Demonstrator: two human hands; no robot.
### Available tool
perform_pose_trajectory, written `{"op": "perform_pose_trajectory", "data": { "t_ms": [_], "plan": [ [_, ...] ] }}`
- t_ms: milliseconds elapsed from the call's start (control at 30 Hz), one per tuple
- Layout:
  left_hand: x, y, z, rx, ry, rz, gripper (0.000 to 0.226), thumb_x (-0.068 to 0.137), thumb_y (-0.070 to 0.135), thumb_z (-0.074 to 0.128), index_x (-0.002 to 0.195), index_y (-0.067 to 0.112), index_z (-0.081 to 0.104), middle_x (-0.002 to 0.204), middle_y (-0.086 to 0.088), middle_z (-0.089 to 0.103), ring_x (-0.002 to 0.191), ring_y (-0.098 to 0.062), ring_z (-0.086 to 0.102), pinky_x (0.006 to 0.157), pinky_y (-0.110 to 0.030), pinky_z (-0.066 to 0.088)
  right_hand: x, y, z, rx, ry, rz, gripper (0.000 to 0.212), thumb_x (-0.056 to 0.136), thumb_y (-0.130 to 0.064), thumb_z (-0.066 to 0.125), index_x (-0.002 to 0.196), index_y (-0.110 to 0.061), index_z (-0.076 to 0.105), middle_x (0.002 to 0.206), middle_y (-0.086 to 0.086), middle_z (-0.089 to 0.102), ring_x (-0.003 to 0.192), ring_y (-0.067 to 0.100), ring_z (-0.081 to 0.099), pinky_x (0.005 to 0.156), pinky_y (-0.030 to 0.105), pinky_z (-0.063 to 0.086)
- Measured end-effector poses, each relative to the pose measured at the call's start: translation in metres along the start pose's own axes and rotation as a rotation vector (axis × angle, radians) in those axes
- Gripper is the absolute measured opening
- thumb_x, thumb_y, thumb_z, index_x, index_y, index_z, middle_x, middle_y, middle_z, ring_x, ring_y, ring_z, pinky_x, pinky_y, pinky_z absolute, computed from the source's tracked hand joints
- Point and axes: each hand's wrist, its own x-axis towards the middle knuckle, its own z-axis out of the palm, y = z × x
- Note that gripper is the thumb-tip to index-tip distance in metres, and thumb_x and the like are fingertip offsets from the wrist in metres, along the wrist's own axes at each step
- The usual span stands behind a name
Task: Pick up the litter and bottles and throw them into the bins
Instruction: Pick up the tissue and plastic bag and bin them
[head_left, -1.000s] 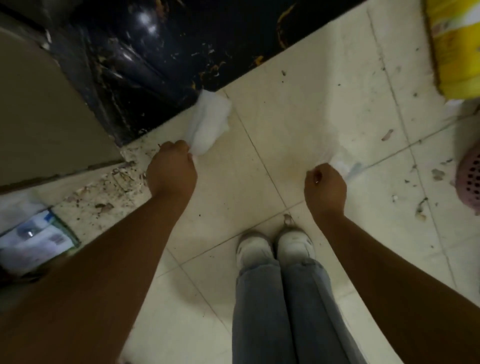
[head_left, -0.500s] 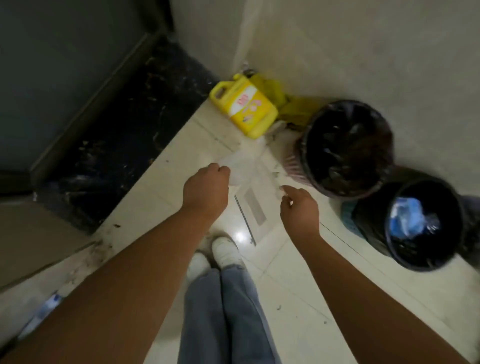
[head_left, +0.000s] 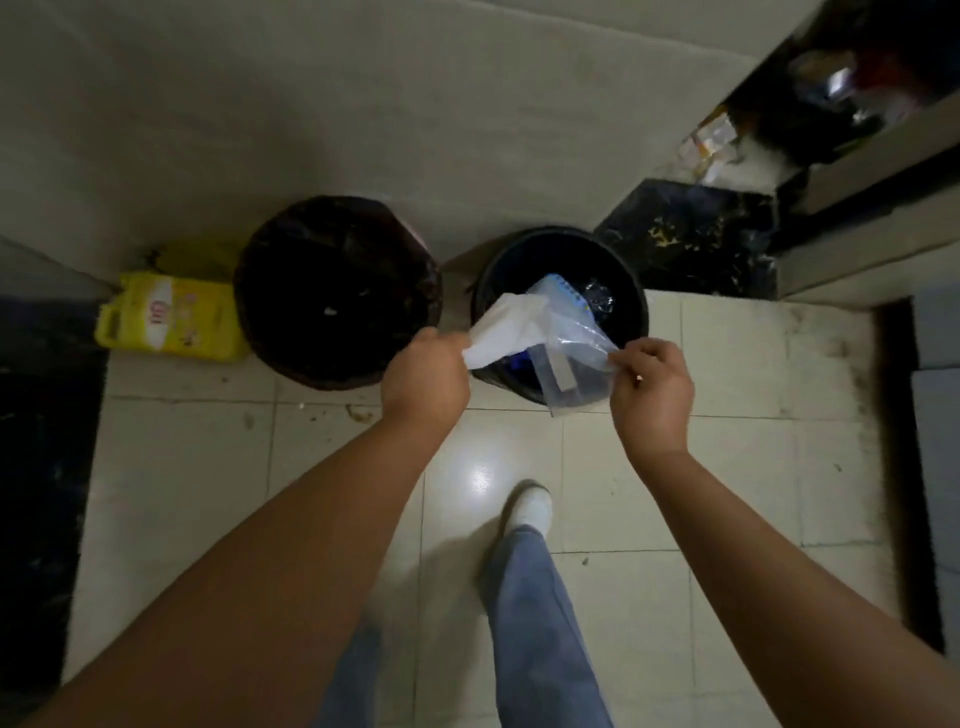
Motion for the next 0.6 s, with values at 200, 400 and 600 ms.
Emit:
{"op": "perform_pose_trajectory", "data": {
  "t_ms": [200,400,600],
  "plan": [
    [0.054,0.073,0.062,0.007,-0.022,-0.034,0.031,0.098,0.005,0.042,0.125,0.005,0.058,0.123,-0.022,0.058,0.110,-0.035,0.057,0.087,-0.036,0.048,0.049,0.066,0.003,0.058,-0.138,0.065,0.027,0.091,0.003,0.047,0.115,0.009,0.058,0.126,0.023,0.052,0.109,0.032,0.054,0.091,0.013,0.035],
    [0.120,0.078,0.116,0.097,-0.070,0.024,0.035,0.095,-0.002,0.045,0.129,-0.006,0.048,0.125,-0.028,0.055,0.116,-0.039,0.053,0.097,-0.041,0.045,0.089,0.115,0.072,0.186,-0.235,0.257,0.035,0.093,0.002,0.040,0.126,0.003,0.051,0.137,0.019,0.048,0.125,0.030,0.046,0.103,0.025,0.030],
    [0.134,0.073,0.142,0.316,-0.219,0.222,0.040,0.091,-0.010,0.049,0.131,-0.011,0.046,0.130,-0.030,0.052,0.121,-0.038,0.049,0.104,-0.039,0.039,0.084,0.149,0.096,0.158,-0.384,0.313,0.044,0.094,-0.002,0.039,0.138,-0.002,0.032,0.149,0.020,0.029,0.136,0.031,0.031,0.108,0.032,0.028]
  ]
}}
